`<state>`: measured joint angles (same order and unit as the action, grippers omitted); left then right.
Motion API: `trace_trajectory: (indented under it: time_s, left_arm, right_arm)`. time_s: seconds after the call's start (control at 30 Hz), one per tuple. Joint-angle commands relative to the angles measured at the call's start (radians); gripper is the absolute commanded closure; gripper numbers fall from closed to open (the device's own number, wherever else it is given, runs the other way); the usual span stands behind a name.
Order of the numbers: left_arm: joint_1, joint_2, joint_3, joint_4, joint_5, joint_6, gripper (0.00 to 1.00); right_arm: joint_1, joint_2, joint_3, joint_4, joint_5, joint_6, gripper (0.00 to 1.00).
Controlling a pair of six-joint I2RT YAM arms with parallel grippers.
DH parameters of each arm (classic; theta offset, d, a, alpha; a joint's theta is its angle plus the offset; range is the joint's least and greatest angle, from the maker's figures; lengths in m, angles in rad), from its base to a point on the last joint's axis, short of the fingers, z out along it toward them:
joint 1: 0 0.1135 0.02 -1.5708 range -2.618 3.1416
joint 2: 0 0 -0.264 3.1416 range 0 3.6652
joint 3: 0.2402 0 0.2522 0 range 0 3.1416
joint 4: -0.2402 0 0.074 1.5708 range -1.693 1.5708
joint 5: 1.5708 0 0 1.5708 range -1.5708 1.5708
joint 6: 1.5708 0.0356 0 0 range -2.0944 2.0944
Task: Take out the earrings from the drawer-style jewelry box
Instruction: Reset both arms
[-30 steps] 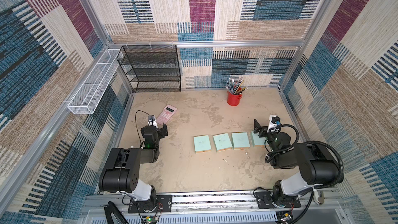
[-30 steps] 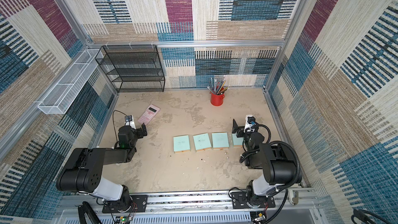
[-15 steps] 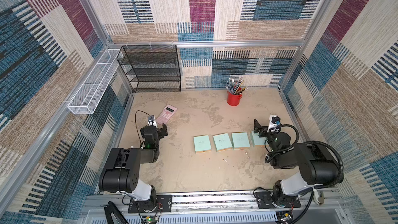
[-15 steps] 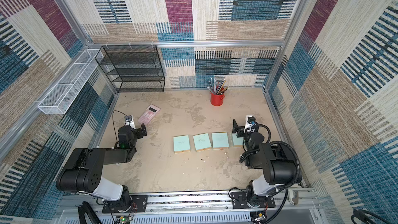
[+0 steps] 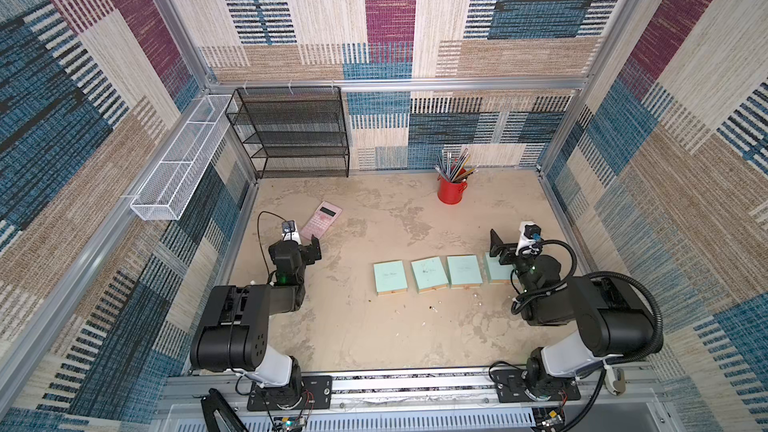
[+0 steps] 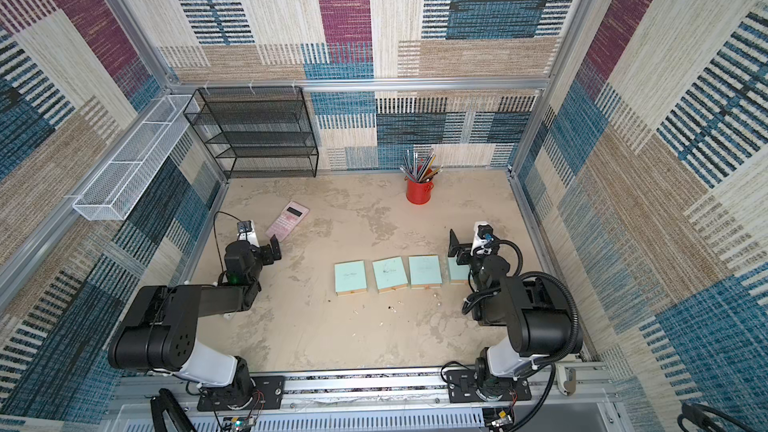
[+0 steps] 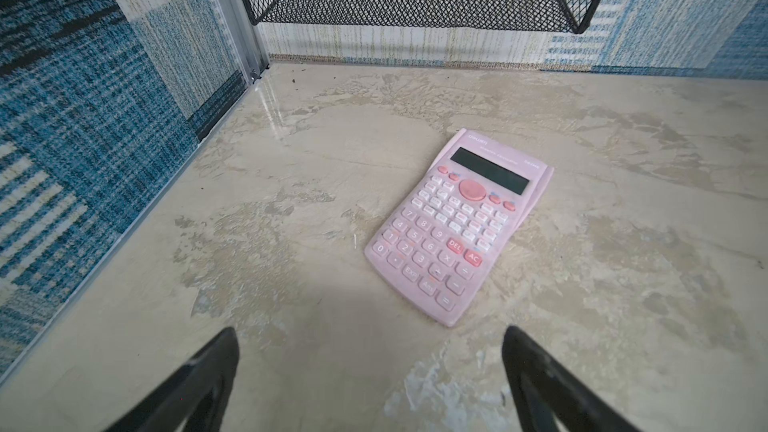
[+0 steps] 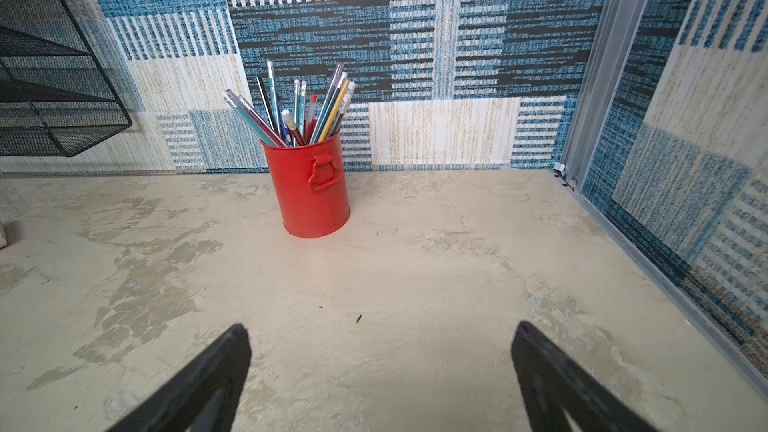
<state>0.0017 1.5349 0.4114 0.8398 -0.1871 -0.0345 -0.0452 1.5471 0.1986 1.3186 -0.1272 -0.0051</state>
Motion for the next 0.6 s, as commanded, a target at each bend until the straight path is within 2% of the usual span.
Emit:
trace_trajectory:
  time_s: [0.0, 0.43, 0.5, 0.57]
  left_arm:
    - [0.01, -0.001, 0.009, -0.015, 0.054, 0.01, 0.01]
    - [0.015, 0.001, 0.01, -0.017, 0.062, 0.006, 0.01]
    - [0.026, 0.001, 0.011, -0.021, 0.109, 0.006, 0.02]
    - [0.034, 0.007, 0.039, -0.065, 0.23, 0.049, 0.02]
  right_arm:
    - [0.001, 0.0, -0.001, 0.021, 0.006, -0.01, 0.01]
    - [0.001, -0.001, -0.001, 0.022, 0.006, -0.01, 0.01]
    - [0.001, 0.0, -0.001, 0.022, 0.006, -0.01, 0.01]
    - [0.001, 0.0, -0.001, 0.022, 0.006, -0.01, 0.01]
